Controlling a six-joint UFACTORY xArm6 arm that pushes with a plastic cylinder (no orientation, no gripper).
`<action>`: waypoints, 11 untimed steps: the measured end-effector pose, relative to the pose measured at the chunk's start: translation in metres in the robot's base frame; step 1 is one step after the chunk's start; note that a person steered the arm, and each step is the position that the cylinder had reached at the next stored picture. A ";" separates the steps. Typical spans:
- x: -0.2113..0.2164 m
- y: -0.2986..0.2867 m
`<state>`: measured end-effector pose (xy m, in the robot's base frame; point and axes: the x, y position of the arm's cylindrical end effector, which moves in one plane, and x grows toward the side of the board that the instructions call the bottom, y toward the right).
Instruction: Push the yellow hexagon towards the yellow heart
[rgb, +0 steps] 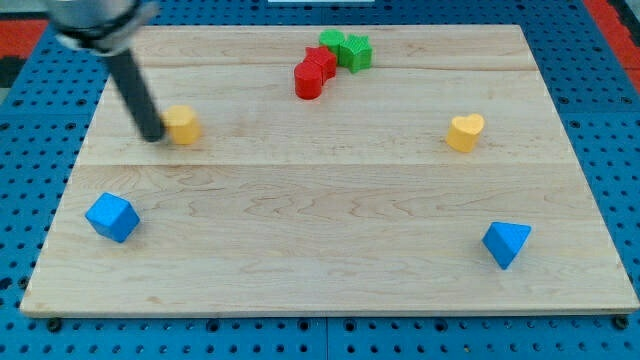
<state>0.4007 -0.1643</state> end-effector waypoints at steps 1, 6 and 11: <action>0.000 0.013; -0.062 0.128; -0.109 0.173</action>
